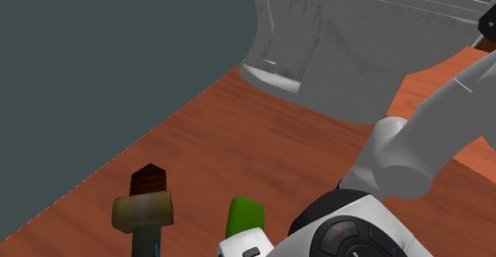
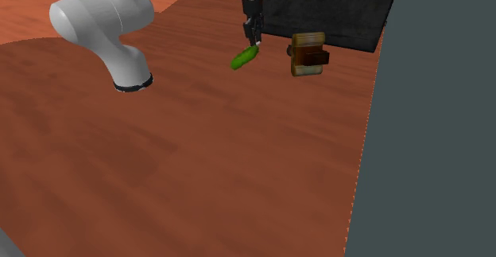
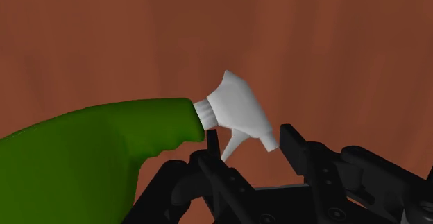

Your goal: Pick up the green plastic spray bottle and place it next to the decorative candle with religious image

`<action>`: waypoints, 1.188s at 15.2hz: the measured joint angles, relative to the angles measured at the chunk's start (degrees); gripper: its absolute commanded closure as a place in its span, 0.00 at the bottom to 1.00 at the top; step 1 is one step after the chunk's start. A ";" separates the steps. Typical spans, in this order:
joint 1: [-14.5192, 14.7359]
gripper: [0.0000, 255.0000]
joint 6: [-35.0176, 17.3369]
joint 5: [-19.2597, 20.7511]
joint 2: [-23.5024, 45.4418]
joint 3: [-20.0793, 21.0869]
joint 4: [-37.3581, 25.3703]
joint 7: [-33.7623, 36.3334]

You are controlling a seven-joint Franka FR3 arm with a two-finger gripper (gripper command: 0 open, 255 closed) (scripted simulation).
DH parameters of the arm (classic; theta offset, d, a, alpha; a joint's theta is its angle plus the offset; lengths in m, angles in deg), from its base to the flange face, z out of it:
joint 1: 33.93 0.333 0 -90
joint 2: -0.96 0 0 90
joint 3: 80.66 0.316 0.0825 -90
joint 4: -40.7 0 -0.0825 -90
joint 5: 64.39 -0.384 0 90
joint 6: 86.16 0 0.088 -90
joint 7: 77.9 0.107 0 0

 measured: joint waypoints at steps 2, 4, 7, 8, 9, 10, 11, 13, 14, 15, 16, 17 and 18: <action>0.69 1.00 -0.16 -0.39 -0.25 -0.47 0.03 -0.07; 0.51 1.00 -0.18 0.09 0.26 -0.20 -0.04 0.19; 0.86 0.00 0.88 0.03 0.43 -0.59 -0.16 -0.20; 0.77 0.00 2.87 0.22 0.53 -0.56 -0.50 -0.13; 1.03 0.00 4.07 -0.04 0.28 -0.87 -0.64 -0.37; 1.06 0.00 4.64 -0.07 0.25 -0.94 -0.74 -0.41; 1.06 0.00 4.93 -0.06 0.25 -0.96 -0.79 -0.43; 1.82 0.00 4.66 -0.76 -0.38 -1.34 0.10 -0.70; 3.74 0.00 6.44 -2.69 -2.38 -3.19 -0.25 -1.97; 4.89 0.00 8.25 -3.80 -3.81 -4.65 -0.88 -2.89; 6.61 0.00 10.23 -5.34 -5.74 -6.43 -1.30 -3.91; 7.22 0.00 11.38 -5.84 -6.48 -7.18 -1.82 -4.28; 7.57 0.00 12.06 -6.14 -6.92 -7.68 -2.10 -4.56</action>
